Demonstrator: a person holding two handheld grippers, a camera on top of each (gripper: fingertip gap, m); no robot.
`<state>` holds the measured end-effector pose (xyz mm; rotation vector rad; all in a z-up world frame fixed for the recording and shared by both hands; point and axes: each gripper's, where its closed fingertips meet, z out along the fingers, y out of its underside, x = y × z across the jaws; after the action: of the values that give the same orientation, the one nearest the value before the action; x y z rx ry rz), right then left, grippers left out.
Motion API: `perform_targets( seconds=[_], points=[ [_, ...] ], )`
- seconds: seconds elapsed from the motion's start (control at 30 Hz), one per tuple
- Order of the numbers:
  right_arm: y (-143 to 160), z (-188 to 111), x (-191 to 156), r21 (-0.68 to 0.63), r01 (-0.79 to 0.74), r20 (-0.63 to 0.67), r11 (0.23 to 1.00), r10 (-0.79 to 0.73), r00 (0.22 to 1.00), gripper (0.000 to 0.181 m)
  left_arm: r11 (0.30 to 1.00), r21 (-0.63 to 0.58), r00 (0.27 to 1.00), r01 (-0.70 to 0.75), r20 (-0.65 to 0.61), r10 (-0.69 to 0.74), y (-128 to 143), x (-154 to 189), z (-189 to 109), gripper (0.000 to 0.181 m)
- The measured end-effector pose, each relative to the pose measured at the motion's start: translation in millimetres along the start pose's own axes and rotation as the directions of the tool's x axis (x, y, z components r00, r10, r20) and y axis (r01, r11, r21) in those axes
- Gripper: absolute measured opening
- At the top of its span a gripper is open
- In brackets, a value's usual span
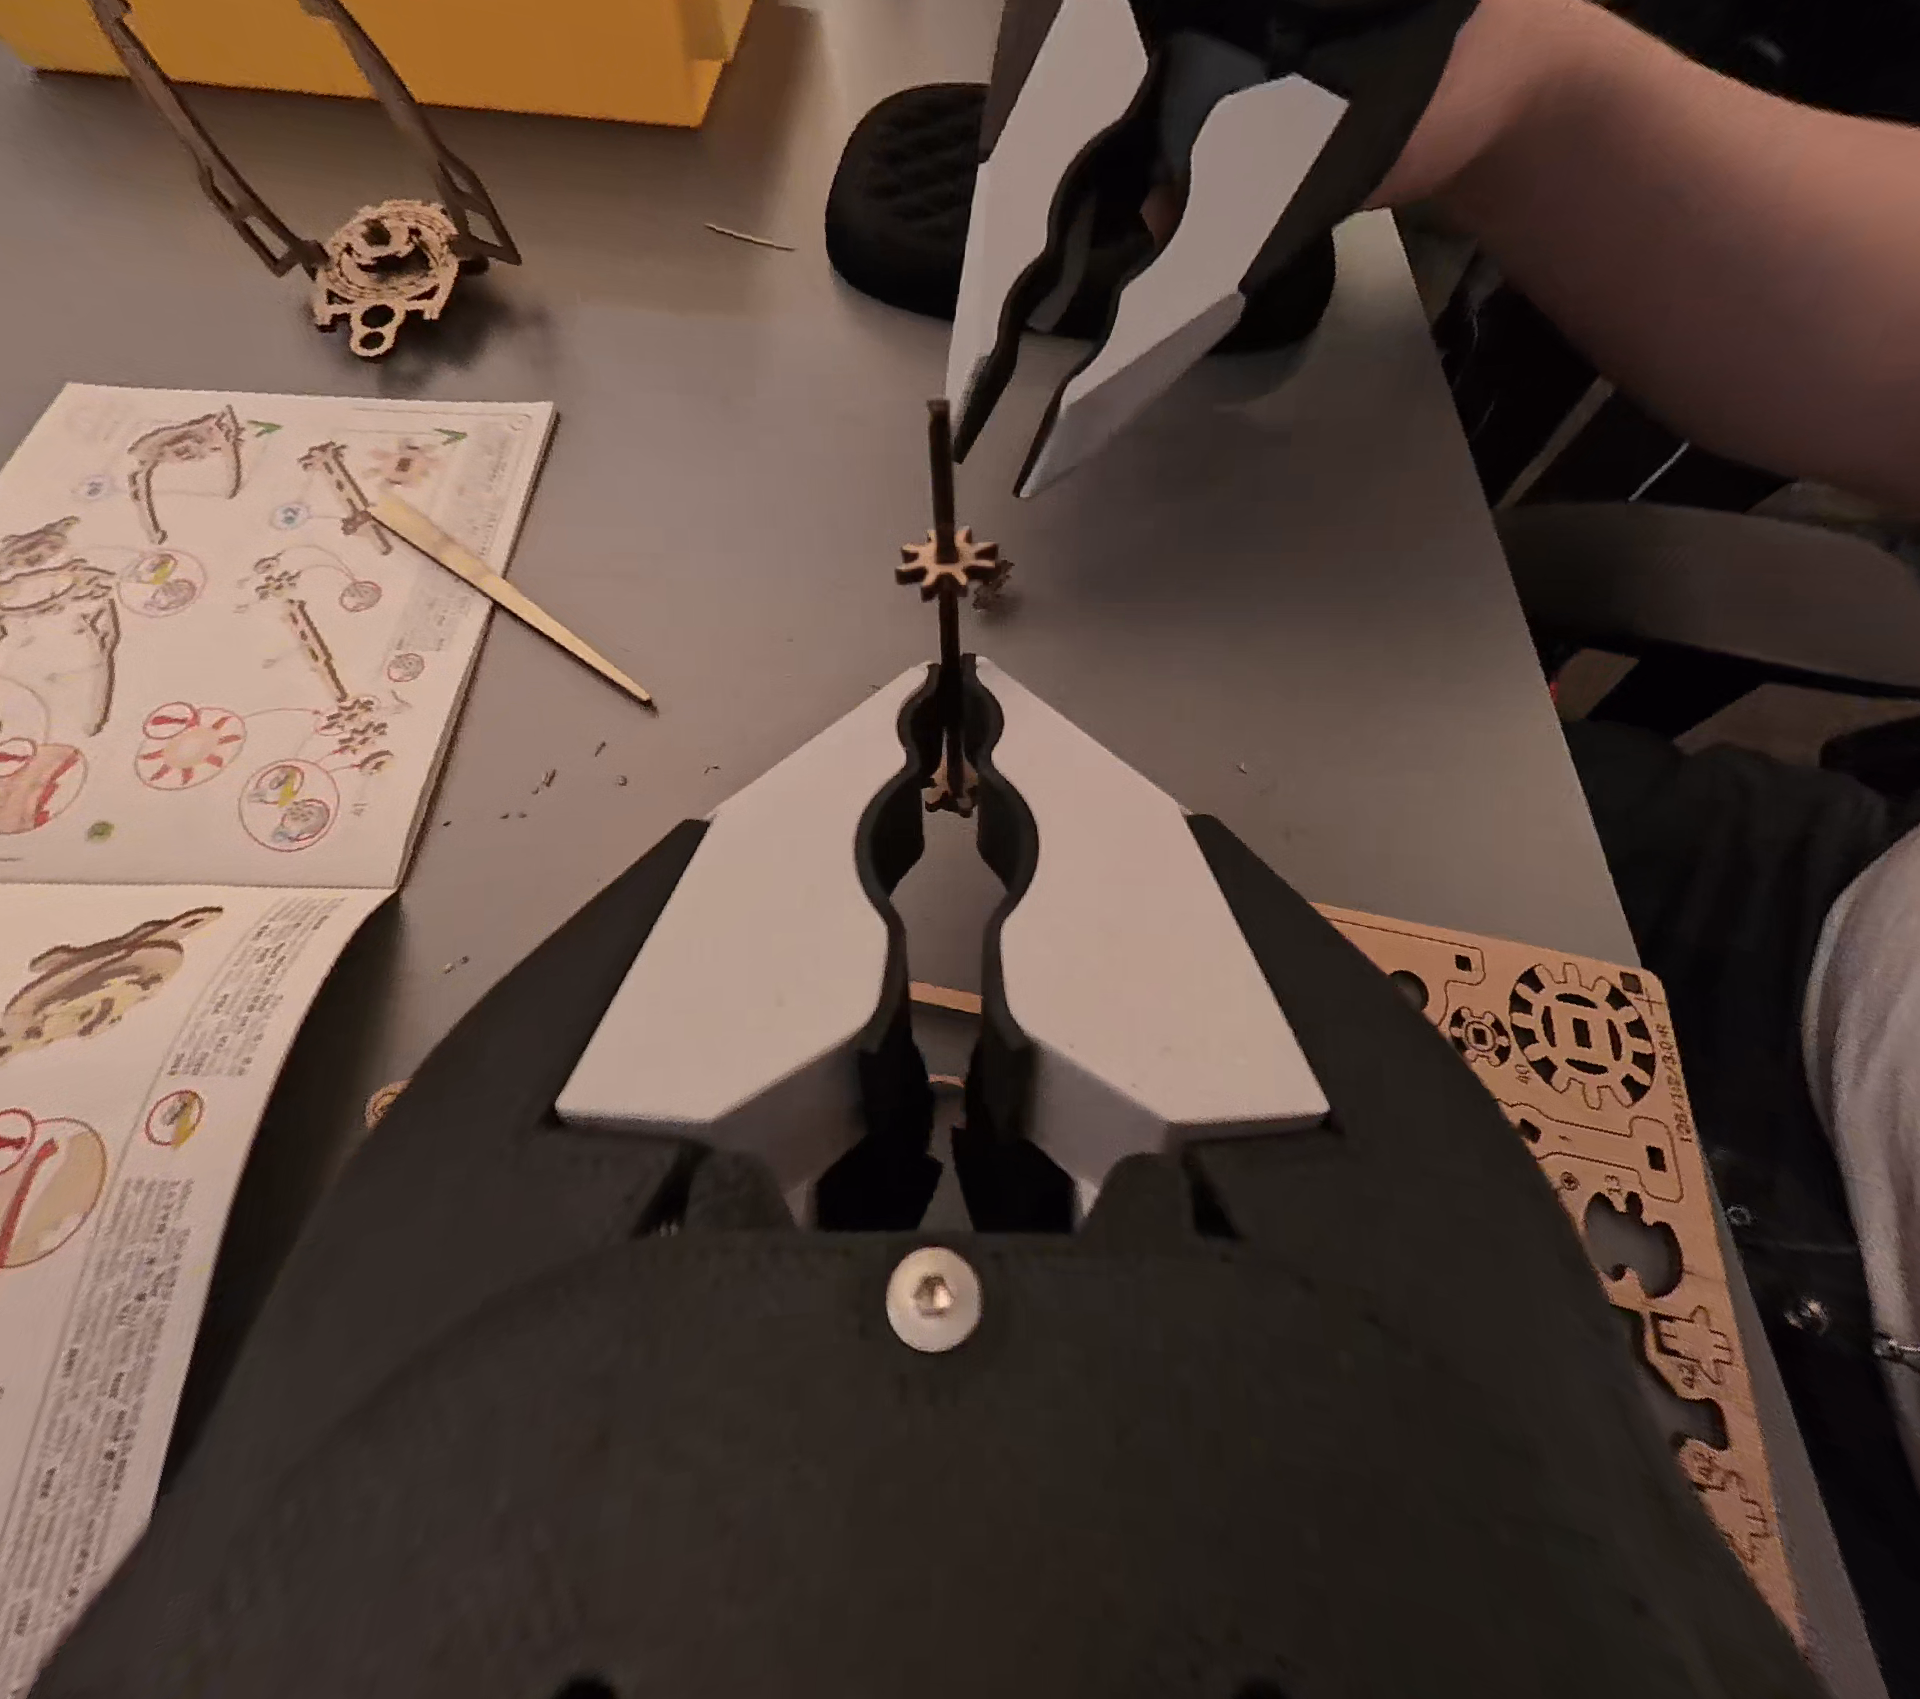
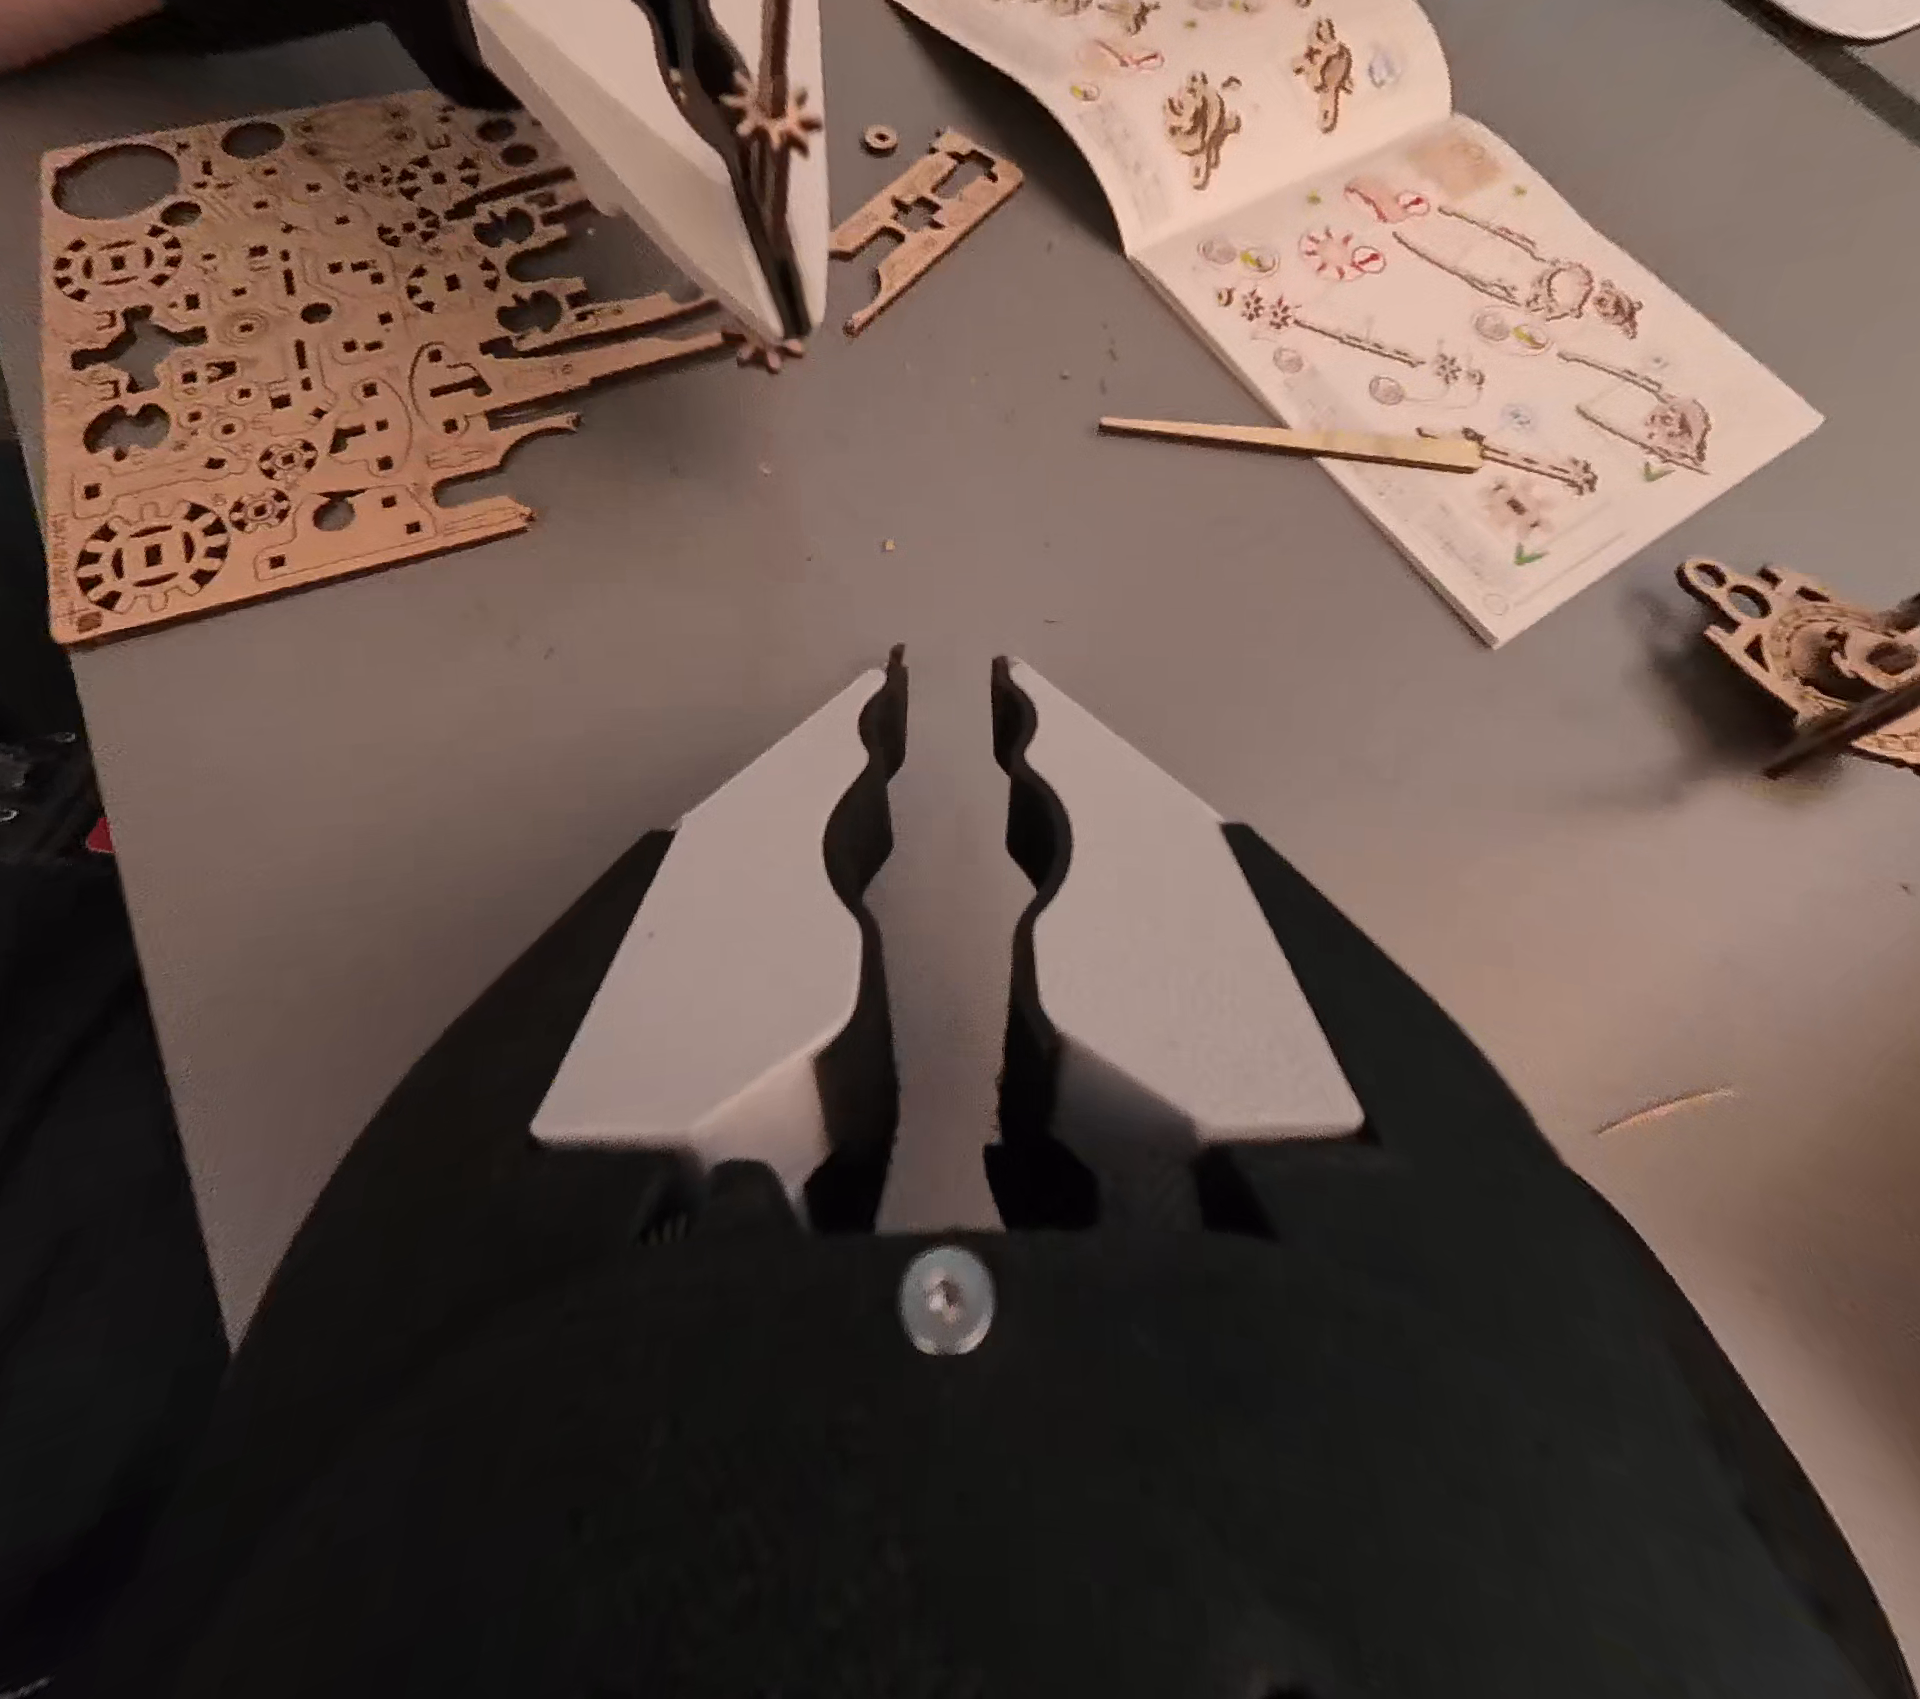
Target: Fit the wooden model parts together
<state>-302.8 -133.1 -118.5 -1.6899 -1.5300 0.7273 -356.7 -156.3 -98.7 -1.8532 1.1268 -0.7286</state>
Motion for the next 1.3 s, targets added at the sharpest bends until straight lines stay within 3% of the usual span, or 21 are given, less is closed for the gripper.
perform_targets(
  seconds=[0.03,0.23,0.27,0.3,0.63,0.87,1.3],
  points=[
    [0,1,-1,-0.01,-0.002,0.005,1.0,0.002,1.0,0.016,1.0,0.004,1.0,0.014,-0.003,-0.014,0,-1,-1,0.0],
    [16,18,-11,-0.16,-0.078,0.073,0.984,0.09,0.993,0.021,0.999,0.008,0.999,0.042,-0.01,-0.042,0,-3,-2,0.0],
    [18,19,-9,-0.177,-0.093,0.071,0.98,0.107,0.992,0.017,0.999,0.004,0.999,0.038,-0.01,-0.038,1,-3,-2,0.0],
    [18,20,-11,-0.181,-0.108,0.092,0.978,0.126,0.988,0.002,0.999,-0.001,0.999,0.033,-0.007,-0.033,2,-3,-1,0.0],
    [-19,5,-18,-0.014,-0.402,0.312,0.916,0.386,0.868,0.001,0.996,0.056,0.997,0.068,-0.052,-0.065,-8,2,-6,0.0],
    [-36,-1,-12,0.091,-0.428,0.363,0.899,0.371,0.855,0.001,0.982,0.159,0.994,0.097,-0.055,-0.089,-25,-3,-18,0.0],
    [-62,1,12,0.247,-0.426,0.392,0.87,0.312,0.865,0.001,0.979,0.194,0.998,0.07,-0.009,-0.069,-32,-11,-28,0.0]
  ],
)
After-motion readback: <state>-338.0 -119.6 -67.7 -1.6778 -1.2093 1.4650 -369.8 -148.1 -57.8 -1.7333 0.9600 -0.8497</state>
